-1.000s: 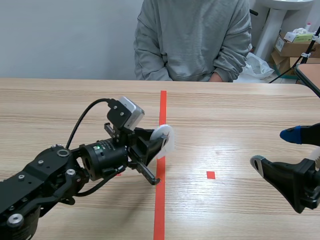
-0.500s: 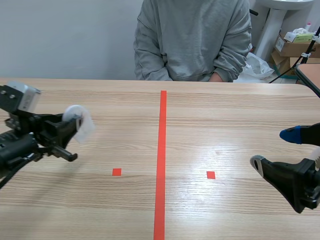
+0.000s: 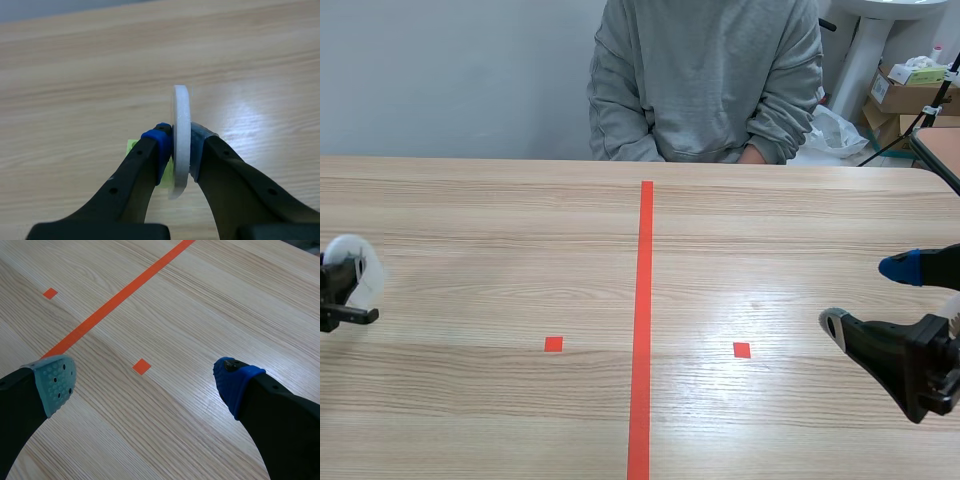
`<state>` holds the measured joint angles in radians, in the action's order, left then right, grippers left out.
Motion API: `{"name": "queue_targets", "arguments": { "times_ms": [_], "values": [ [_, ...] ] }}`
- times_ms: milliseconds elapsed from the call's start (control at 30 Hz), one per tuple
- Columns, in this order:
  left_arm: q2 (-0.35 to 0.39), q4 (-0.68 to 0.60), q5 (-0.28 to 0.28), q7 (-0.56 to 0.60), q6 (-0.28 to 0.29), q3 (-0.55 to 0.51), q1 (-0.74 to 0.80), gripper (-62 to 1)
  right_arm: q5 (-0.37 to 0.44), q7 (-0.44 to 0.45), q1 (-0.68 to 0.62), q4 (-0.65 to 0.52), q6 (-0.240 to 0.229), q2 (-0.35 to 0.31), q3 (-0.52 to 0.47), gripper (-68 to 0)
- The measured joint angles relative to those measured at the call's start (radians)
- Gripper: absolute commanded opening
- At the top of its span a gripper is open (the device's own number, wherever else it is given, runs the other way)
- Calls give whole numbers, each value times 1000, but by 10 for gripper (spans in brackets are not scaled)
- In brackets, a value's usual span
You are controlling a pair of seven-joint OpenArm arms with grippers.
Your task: Do the leaf sorting experiment
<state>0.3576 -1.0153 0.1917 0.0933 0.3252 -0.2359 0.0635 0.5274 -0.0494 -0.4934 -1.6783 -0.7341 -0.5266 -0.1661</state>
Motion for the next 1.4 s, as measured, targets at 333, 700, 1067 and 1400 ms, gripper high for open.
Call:
{"name": "queue_targets", "arguments": {
  "times_ms": [333, 700, 1067, 1400],
  "values": [
    [-2, 229, 23, 14, 0, 22, -181, -556, 0, 0, 0, 0, 0, 0, 0, -115],
    [-3, 362, 23, 54, 0, 34, -266, -556, 0, 0, 0, 0, 0, 0, 0, -115],
    [-3, 422, 23, 117, -2, 35, -277, -551, 0, 0, 0, 0, 0, 0, 0, -115],
    [-6, 425, 23, 124, -35, 35, -274, -519, 0, 0, 0, 0, 0, 0, 0, -115]
  ]
}}
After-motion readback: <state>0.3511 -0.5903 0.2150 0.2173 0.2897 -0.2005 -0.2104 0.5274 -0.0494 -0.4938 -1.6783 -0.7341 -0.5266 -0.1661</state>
